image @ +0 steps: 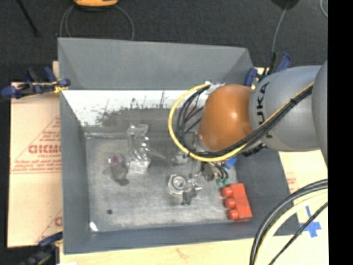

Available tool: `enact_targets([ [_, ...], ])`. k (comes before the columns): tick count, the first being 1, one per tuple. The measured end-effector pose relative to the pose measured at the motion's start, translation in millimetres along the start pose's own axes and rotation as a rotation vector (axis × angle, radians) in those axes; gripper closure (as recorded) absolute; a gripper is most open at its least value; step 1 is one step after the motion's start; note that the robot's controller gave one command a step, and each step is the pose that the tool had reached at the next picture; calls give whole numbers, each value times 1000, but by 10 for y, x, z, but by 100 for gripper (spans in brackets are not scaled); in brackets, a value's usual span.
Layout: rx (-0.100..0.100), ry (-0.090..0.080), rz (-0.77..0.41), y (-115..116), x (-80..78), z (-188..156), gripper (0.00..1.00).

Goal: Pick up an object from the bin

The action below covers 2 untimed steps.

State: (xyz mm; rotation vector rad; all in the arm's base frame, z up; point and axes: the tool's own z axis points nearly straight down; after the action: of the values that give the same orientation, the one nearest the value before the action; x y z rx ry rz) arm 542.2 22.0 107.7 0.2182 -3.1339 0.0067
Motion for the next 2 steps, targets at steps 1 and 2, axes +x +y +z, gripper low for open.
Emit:
enact_targets([
  [1, -2, -7, -95, 66, -30, 322, 0],
  [2, -5, -12, -91, 76, -47, 295, 100],
])
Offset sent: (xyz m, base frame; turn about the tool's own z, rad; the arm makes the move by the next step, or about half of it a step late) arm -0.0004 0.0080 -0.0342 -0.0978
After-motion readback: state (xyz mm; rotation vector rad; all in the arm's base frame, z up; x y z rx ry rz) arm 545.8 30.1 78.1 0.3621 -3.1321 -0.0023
